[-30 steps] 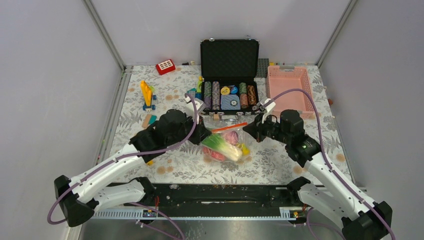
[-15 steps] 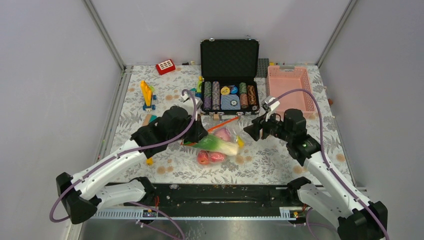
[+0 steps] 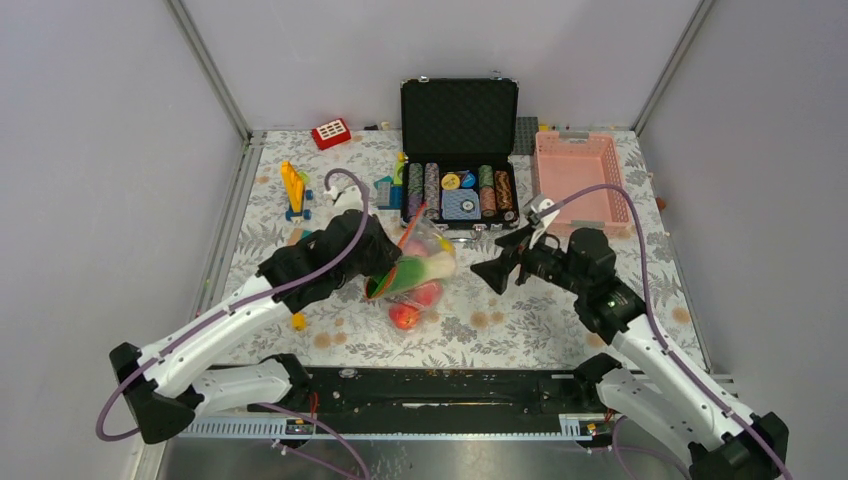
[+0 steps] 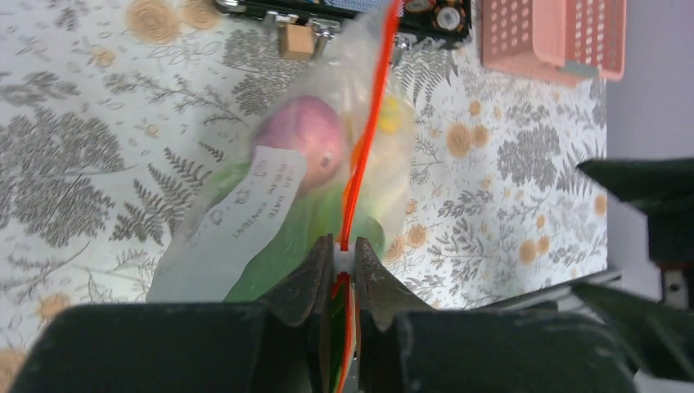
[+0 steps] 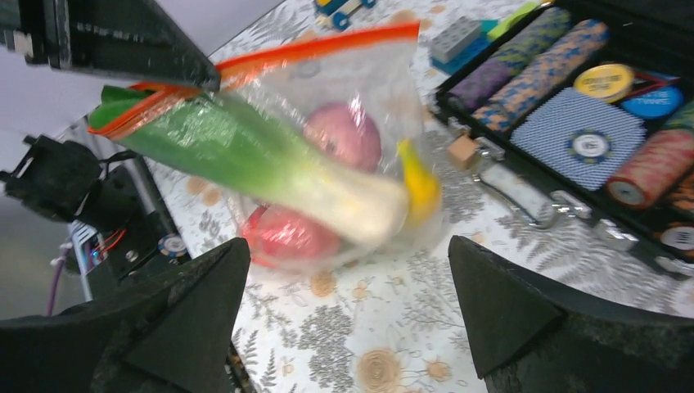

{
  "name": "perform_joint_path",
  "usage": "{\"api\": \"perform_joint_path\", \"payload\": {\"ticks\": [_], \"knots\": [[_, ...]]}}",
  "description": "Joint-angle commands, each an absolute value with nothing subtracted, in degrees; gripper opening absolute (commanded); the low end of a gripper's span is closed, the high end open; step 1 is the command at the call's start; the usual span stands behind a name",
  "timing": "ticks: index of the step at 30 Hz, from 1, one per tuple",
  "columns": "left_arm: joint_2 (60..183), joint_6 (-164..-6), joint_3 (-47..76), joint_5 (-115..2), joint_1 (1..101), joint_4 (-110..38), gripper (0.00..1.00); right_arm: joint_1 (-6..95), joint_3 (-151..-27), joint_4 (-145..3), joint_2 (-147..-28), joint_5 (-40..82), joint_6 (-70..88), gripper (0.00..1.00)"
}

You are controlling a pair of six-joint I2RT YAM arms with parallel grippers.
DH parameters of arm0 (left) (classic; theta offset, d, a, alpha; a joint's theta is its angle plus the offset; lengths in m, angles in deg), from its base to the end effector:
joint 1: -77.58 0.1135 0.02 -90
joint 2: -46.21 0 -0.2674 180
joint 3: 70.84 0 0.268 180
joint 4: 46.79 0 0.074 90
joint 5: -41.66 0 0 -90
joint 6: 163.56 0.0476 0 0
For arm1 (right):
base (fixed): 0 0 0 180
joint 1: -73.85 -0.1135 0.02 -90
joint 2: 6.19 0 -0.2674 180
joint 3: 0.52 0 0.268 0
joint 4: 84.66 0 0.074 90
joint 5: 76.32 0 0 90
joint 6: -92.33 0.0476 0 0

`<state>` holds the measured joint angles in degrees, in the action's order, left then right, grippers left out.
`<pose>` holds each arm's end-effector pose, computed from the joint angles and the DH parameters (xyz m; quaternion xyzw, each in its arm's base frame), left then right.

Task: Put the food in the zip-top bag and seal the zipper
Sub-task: Zip the zipper food storage bag at the center of the board, then adjust the fake vegetable in the zipper food storage bag.

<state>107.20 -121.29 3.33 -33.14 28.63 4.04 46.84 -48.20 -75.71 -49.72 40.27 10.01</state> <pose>0.1711 -0.1775 0.3352 -0.0489 0.8901 -0.2478 0.3793 0.1770 0.1142 0.3073 -0.2737 0.6801 0.3580 0.5783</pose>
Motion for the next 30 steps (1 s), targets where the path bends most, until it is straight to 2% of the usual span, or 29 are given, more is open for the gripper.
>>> {"api": "perform_joint_path", "payload": {"ticks": [1,8,12,18,25,30], "knots": [[101.3,-135.1,6.5,-18.3,26.0,7.0,0.0,39.4,-50.5,-75.6,-51.8,35.6,10.7,1.0],[101.9,-143.1,4.9,-12.9,21.6,7.7,0.0,27.4,-54.8,-77.8,-56.0,26.4,18.1,1.0],[104.9,-145.4,6.0,-10.4,19.9,7.7,0.0,21.6,-55.1,-84.1,-59.2,22.0,24.6,1.0],[105.6,-152.2,4.3,-8.1,19.2,7.6,0.0,18.9,-55.4,-88.2,-62.2,19.4,31.9,1.0],[105.8,-153.5,2.8,-7.4,18.8,5.3,0.0,15.5,-59.2,-83.6,-67.7,15.3,31.3,0.95],[107.0,-154.5,2.7,-7.9,18.7,5.1,0.0,14.1,-62.4,-81.4,-70.9,14.1,30.0,0.95]]}}
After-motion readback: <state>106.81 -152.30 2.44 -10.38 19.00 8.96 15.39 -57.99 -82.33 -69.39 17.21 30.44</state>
